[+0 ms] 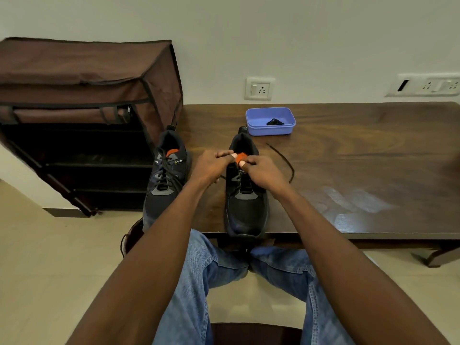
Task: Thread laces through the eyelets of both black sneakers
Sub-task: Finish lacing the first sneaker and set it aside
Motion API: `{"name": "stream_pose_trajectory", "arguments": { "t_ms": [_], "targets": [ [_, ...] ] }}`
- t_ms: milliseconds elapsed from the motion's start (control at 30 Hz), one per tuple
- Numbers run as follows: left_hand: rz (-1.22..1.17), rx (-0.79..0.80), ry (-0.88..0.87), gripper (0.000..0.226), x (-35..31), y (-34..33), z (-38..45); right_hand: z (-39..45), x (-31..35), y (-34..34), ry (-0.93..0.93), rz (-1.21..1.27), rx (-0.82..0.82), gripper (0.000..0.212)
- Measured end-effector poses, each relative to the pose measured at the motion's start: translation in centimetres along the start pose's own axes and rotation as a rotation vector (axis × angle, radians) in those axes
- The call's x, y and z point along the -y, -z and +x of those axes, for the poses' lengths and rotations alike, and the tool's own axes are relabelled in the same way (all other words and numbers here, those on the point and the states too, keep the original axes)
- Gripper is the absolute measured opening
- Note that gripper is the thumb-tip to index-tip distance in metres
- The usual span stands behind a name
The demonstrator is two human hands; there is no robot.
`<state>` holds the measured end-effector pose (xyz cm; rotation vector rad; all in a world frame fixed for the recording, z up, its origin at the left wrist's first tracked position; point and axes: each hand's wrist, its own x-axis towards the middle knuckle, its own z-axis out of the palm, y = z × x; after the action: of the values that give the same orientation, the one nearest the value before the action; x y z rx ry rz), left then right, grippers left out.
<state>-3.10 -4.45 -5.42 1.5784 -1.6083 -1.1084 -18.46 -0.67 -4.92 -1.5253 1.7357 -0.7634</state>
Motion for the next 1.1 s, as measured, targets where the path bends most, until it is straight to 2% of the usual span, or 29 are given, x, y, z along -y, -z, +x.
{"name": "stream_pose_trajectory", "arguments": {
  "t_ms": [100,200,267,333,400,467,500,533,600,633,700,767,833,967,1033,1100],
  "targets": [
    [0.004,-0.016,-0.021,0.031,0.0,-0.2,0.1,0.2,-0.3,-0.3,-0.008,0.013,-0.010,0.012],
    [0.002,-0.036,-0.021,0.030,0.1,-0.3,0.1,-0.1,-0.2,-0.5,0.052,0.008,-0.151,0.017],
    [0.004,-0.048,-0.015,0.029,0.1,-0.3,0.1,-0.3,0.0,-0.2,0.005,0.109,-0.238,0.017],
    [-0.009,-0.056,-0.015,0.028,0.2,-0.2,0.2,0.1,-0.2,0.2,-0.180,0.406,-0.321,0.021],
    [-0.036,-0.050,-0.017,0.028,0.3,-0.2,0.3,0.2,-0.4,0.5,-0.387,0.823,-0.384,0.023],
    [-0.056,-0.042,-0.029,0.030,0.4,-0.4,0.4,0.2,-0.6,0.5,-0.477,1.058,-0.423,0.024],
    [-0.065,-0.041,-0.034,0.030,0.4,-0.5,0.5,0.2,-0.6,0.6,-0.479,1.057,-0.426,0.024],
    [-0.072,-0.041,-0.036,0.030,0.5,-0.5,0.6,0.2,-0.6,0.6,-0.455,0.946,-0.427,0.022],
    [-0.080,-0.036,-0.030,0.030,0.7,-0.5,0.7,0.3,-0.7,0.6,-0.319,0.524,-0.449,0.019],
    [-0.085,-0.035,-0.028,0.030,0.8,-0.5,0.7,0.4,-0.8,0.5,-0.222,0.316,-0.446,0.027],
    [-0.086,-0.042,-0.029,0.030,0.9,-0.4,0.8,0.6,-0.6,0.3,0.009,0.049,-0.366,0.040],
    [-0.064,-0.056,-0.023,0.029,0.9,-0.5,0.8,0.9,-0.8,-0.1,0.196,-0.166,-0.276,0.036],
    [-0.050,-0.068,-0.014,0.028,0.8,-0.6,0.8,1.2,-1.2,-0.7,0.229,-0.343,-0.181,0.030],
    [-0.053,-0.060,-0.012,0.029,0.7,-0.7,0.8,0.5,-0.9,-0.9,0.216,-0.288,-0.168,0.010],
    [-0.064,-0.058,-0.020,0.030,0.7,-0.6,0.8,0.1,-0.3,-0.5,0.177,-0.190,-0.210,0.014],
    [-0.069,-0.042,-0.029,0.030,0.8,-0.6,0.9,0.1,-0.1,0.2,0.053,-0.001,-0.271,0.017]
  ]
}}
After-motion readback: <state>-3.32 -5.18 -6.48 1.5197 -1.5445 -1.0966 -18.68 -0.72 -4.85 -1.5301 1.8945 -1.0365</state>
